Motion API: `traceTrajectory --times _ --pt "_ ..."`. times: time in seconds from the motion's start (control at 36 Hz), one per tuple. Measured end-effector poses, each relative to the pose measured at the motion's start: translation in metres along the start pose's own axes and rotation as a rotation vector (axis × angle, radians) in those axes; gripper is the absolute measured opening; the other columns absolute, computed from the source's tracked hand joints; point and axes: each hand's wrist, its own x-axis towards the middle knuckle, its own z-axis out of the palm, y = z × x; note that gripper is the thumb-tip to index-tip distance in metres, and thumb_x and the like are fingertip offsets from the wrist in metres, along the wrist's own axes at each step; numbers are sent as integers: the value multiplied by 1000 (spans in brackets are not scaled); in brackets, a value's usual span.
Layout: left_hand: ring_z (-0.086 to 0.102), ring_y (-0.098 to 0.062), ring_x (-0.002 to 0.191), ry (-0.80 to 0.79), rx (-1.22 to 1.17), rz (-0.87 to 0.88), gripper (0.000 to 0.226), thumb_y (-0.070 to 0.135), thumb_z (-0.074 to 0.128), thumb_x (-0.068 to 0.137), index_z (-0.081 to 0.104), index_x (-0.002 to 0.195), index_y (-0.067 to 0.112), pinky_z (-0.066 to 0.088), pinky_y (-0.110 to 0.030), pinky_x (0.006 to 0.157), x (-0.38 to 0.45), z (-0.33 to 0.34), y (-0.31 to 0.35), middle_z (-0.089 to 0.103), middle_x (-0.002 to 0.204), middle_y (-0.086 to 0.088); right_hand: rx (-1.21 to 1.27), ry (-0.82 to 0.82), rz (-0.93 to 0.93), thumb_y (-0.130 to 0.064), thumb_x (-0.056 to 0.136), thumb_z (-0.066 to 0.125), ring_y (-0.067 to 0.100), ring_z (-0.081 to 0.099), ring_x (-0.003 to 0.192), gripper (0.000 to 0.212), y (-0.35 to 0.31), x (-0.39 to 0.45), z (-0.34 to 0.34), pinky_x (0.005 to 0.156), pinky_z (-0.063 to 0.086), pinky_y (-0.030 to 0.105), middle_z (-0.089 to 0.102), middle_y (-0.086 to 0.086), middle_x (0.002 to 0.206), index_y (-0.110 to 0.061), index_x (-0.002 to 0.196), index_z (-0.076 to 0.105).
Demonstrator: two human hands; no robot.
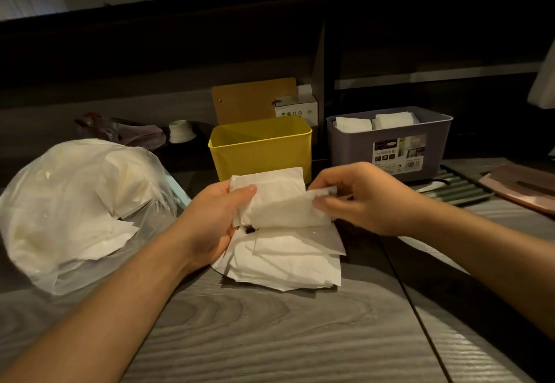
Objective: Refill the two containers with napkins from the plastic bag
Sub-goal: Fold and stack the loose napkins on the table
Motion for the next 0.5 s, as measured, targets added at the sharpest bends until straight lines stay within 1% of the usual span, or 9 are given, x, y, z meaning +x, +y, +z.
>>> traceTrajectory --times 0.06,0.08,0.14,0.22,0.31,0.33,0.42,0.44,0.5 --pt "75 -19 98 1 -3 5 23 14 47 105 65 118 16 62 -33 77 1 0 -1 77 109 -3 135 78 70 -24 98 61 10 65 60 11 1 2 5 60 57 25 72 2 85 -21 102 71" --pt "75 -20 100 -1 -11 4 23 15 47 105 65 120 16 61 -35 81 1 0 -1 77 111 -3 212 111 109 -24 98 61 13 66 57 11 1 2 7 58 57 25 73 3 86 -21 103 71" --pt "74 -20 101 -11 -35 -1 24 17 46 105 64 120 17 58 -36 84 0 2 -1 77 112 -3 349 161 164 -23 97 62 15 68 62 11 1 4 12 59 59 28 74 1 90 -20 103 71" --pt "74 -18 102 -16 -76 -5 25 27 48 103 64 121 19 57 -37 85 1 3 -1 76 114 -2 440 213 196 -22 97 63 8 67 65 10 -1 8 18 55 56 26 73 -1 94 -18 103 71" --pt "73 -19 104 -45 -65 -1 41 48 54 88 62 121 24 57 -40 88 2 3 -1 76 114 0 481 249 229 -22 97 63 11 67 72 11 -2 13 24 53 54 24 73 0 96 -18 103 71" --pt "74 -19 103 -65 -42 7 45 50 56 82 62 119 25 58 -38 86 2 4 -1 76 113 0 501 255 243 -22 97 64 13 67 74 11 -2 14 26 54 55 25 73 1 96 -17 103 71" --pt "75 -17 98 -122 44 48 41 41 58 82 64 116 21 62 -30 76 1 6 -2 78 107 -1 578 252 276 -22 98 63 17 67 82 13 -4 17 30 55 54 25 72 3 100 -16 105 72" --pt "74 -18 100 -118 60 47 40 39 57 84 64 118 19 62 -30 77 1 6 -3 77 108 -2 597 249 288 -23 98 63 18 67 83 14 -4 17 30 56 54 25 71 3 101 -16 106 72" --pt "73 -21 104 -100 63 39 39 36 53 92 63 123 15 60 -36 85 2 6 -4 76 113 -4 617 245 323 -24 100 59 17 65 75 17 -4 18 29 58 55 27 69 2 99 -16 108 72"
